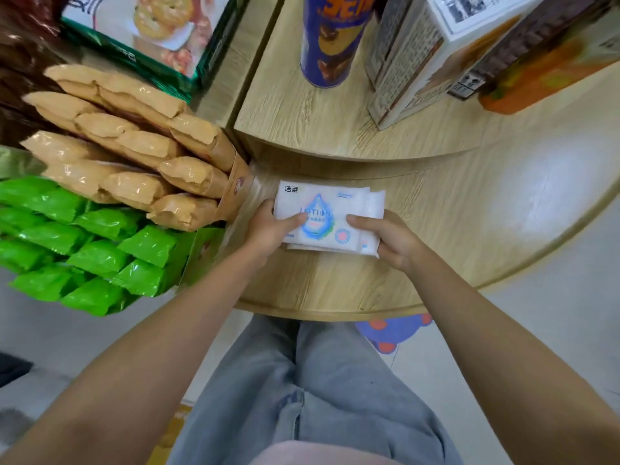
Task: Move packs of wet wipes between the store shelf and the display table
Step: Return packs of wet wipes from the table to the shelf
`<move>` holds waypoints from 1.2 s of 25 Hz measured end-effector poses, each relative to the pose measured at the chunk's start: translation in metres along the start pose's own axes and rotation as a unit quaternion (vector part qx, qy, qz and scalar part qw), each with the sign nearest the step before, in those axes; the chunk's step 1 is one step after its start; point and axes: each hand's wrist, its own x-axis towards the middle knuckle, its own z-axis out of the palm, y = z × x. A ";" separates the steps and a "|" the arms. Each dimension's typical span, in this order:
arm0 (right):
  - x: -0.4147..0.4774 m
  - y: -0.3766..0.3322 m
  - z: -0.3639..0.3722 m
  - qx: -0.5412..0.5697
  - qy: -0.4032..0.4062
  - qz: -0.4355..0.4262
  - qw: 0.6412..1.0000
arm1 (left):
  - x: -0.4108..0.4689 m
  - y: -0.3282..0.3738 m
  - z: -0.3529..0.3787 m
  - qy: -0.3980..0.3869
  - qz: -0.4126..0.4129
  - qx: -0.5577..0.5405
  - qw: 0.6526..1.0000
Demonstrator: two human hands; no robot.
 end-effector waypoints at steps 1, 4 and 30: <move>-0.008 0.001 0.000 -0.006 0.006 -0.014 1.000 | -0.008 0.000 -0.004 -0.004 0.013 -0.017 1.000; -0.039 0.007 -0.010 -0.015 0.058 -0.066 0.996 | -0.038 0.006 -0.019 -0.010 0.035 -0.063 0.997; -0.485 0.476 -0.200 0.527 0.557 -0.282 0.577 | -0.404 -0.140 0.409 -0.594 0.191 0.309 0.718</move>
